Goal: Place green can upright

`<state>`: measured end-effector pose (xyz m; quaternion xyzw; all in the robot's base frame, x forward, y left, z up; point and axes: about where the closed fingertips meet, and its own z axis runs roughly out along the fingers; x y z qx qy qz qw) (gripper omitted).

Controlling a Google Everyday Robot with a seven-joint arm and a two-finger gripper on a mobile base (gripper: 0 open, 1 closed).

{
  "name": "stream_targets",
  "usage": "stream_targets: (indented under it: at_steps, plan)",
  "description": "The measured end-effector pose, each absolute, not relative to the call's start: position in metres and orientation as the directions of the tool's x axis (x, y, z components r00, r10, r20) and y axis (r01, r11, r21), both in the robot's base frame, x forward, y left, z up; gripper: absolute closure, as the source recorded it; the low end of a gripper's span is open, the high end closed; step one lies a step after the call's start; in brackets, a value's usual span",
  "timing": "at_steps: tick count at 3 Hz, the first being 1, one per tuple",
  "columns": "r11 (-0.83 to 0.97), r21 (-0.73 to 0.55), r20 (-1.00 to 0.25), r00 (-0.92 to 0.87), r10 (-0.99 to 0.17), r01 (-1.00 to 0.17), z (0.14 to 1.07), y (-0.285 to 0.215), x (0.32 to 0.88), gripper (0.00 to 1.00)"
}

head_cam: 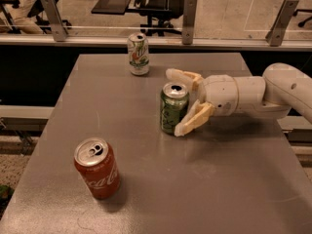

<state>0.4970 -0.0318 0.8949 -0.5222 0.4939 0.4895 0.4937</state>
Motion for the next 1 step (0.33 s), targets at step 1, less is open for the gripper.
stream_targets:
  at_steps: [1]
  plan:
    - [-0.025, -0.032, -0.999, 0.033, -0.032, -0.999, 0.8949, -0.0317, 0.4970, 0.00]
